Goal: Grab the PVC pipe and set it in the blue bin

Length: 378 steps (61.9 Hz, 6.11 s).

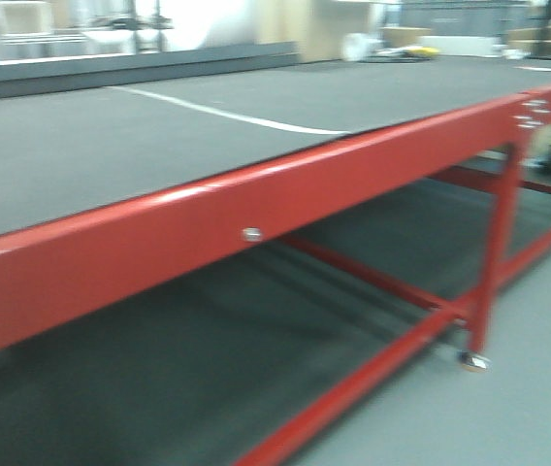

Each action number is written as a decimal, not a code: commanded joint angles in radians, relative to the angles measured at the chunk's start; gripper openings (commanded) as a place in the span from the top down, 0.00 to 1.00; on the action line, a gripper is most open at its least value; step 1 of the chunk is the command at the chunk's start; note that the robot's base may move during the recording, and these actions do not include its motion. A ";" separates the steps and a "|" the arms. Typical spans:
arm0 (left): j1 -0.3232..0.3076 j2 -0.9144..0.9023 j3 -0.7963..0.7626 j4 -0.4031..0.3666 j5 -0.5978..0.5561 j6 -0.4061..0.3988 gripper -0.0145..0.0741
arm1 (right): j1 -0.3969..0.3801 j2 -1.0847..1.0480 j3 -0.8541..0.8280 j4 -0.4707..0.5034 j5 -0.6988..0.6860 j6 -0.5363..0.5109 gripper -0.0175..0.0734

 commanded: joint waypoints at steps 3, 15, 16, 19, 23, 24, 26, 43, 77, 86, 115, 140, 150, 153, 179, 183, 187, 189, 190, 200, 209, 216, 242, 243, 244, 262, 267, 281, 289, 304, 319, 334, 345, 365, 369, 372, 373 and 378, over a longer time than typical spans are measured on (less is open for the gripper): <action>-0.005 -0.004 -0.001 -0.008 -0.029 0.000 0.96 | 0.001 -0.004 0.003 0.001 -0.031 -0.006 0.99; -0.005 -0.004 -0.001 -0.008 -0.029 0.000 0.96 | 0.001 -0.004 0.003 0.001 -0.031 -0.006 0.99; -0.005 -0.004 -0.001 -0.008 -0.029 0.000 0.96 | 0.001 -0.004 0.003 0.001 -0.031 -0.006 0.99; -0.005 -0.004 -0.001 -0.008 -0.029 0.000 0.96 | 0.001 -0.004 0.003 0.001 -0.031 -0.006 0.99; -0.005 -0.004 -0.001 -0.008 -0.029 0.000 0.96 | 0.001 -0.004 0.003 0.001 -0.031 -0.006 0.99; -0.005 -0.004 -0.001 -0.008 -0.029 0.000 0.96 | 0.001 -0.004 0.003 0.001 -0.031 -0.006 0.99; -0.005 -0.004 -0.001 -0.008 -0.029 0.000 0.96 | 0.001 -0.004 0.003 0.001 -0.031 -0.006 0.99; -0.005 -0.004 -0.001 -0.008 -0.029 0.000 0.96 | 0.001 -0.004 0.003 0.001 -0.031 -0.006 0.99; -0.005 -0.004 -0.001 -0.008 -0.029 0.000 0.96 | 0.001 -0.004 0.003 0.001 -0.031 -0.006 0.99; -0.005 -0.004 -0.001 -0.008 -0.029 0.000 0.96 | 0.001 -0.004 0.003 0.001 -0.031 -0.006 0.99; -0.005 -0.004 -0.001 -0.008 -0.029 0.000 0.96 | 0.001 -0.004 0.003 0.001 -0.031 -0.006 0.99; -0.005 -0.004 -0.001 -0.008 -0.029 0.000 0.96 | 0.001 -0.004 0.003 0.001 -0.031 -0.006 0.99; -0.005 -0.004 -0.001 -0.008 -0.029 0.000 0.96 | 0.001 -0.004 0.003 0.001 -0.031 -0.006 0.99; -0.005 -0.004 -0.001 -0.008 -0.029 0.000 0.96 | 0.001 -0.004 0.003 0.001 -0.031 -0.006 0.99; -0.005 -0.004 -0.001 -0.008 -0.029 0.000 0.96 | 0.001 -0.004 0.003 0.001 -0.031 -0.006 0.99; -0.005 -0.004 -0.001 -0.008 -0.029 0.000 0.96 | 0.001 -0.004 0.003 0.001 -0.031 -0.006 0.99; -0.005 -0.004 -0.001 -0.008 -0.029 0.000 0.96 | 0.001 -0.004 0.003 0.001 -0.031 -0.006 0.99; -0.005 -0.004 -0.001 -0.008 -0.029 0.000 0.96 | 0.001 -0.004 0.003 0.001 -0.031 -0.006 0.99; -0.005 -0.004 -0.001 -0.008 -0.029 0.000 0.96 | 0.001 -0.004 0.003 0.001 -0.031 -0.006 0.99; -0.005 -0.004 -0.001 -0.008 -0.029 0.000 0.96 | 0.001 -0.004 0.003 0.001 -0.031 -0.006 0.99; -0.005 -0.004 -0.001 -0.008 -0.029 0.000 0.96 | 0.001 -0.004 0.003 0.001 -0.031 -0.006 0.99; -0.005 -0.004 -0.001 -0.008 -0.029 0.000 0.96 | 0.001 -0.004 0.003 0.001 -0.031 -0.006 0.99; -0.005 -0.004 -0.001 -0.008 -0.029 0.000 0.96 | 0.001 -0.004 0.003 0.001 -0.031 -0.006 0.99; -0.005 -0.004 -0.001 -0.008 -0.029 0.000 0.96 | 0.001 -0.004 0.003 0.001 -0.031 -0.006 0.99; -0.005 -0.004 -0.001 -0.008 -0.029 0.000 0.96 | 0.001 -0.004 0.003 0.001 -0.031 -0.006 0.99; -0.005 -0.004 -0.001 -0.008 -0.029 0.000 0.96 | 0.001 -0.004 0.003 0.001 -0.031 -0.006 0.99; -0.005 -0.004 -0.001 -0.008 -0.030 0.000 0.96 | 0.001 -0.004 0.003 0.001 -0.031 -0.006 0.99; -0.005 -0.004 -0.001 -0.008 -0.030 0.000 0.96 | 0.001 -0.004 0.003 0.001 -0.031 -0.006 0.99; -0.005 -0.004 -0.001 -0.008 -0.030 0.000 0.96 | 0.001 -0.004 0.003 0.001 -0.031 -0.006 0.99; -0.005 -0.004 -0.001 -0.008 -0.030 0.000 0.96 | 0.001 -0.004 0.003 0.001 -0.031 -0.006 0.99; -0.005 -0.004 -0.001 -0.008 -0.030 0.000 0.96 | 0.001 -0.004 0.003 0.001 -0.031 -0.006 0.99; -0.005 -0.004 -0.001 -0.008 -0.030 0.000 0.96 | 0.001 -0.004 0.003 0.001 -0.031 -0.006 0.99; -0.005 -0.004 -0.001 -0.008 -0.030 0.000 0.96 | 0.001 -0.004 0.003 0.001 -0.031 -0.006 0.99; -0.005 -0.004 -0.001 -0.008 -0.030 0.000 0.96 | 0.001 -0.004 0.003 0.001 -0.031 -0.006 0.99; -0.005 -0.004 -0.001 -0.008 -0.030 0.000 0.96 | 0.001 -0.004 0.003 0.001 -0.031 -0.006 0.99; -0.005 -0.004 -0.001 -0.008 -0.030 0.000 0.96 | 0.001 -0.004 0.003 0.001 -0.031 -0.006 0.99; -0.005 -0.004 -0.001 -0.008 -0.030 0.000 0.96 | 0.001 -0.004 0.003 0.001 -0.031 -0.006 0.99; -0.005 -0.004 -0.001 -0.008 -0.030 0.000 0.96 | 0.001 -0.004 0.003 0.001 -0.031 -0.006 0.99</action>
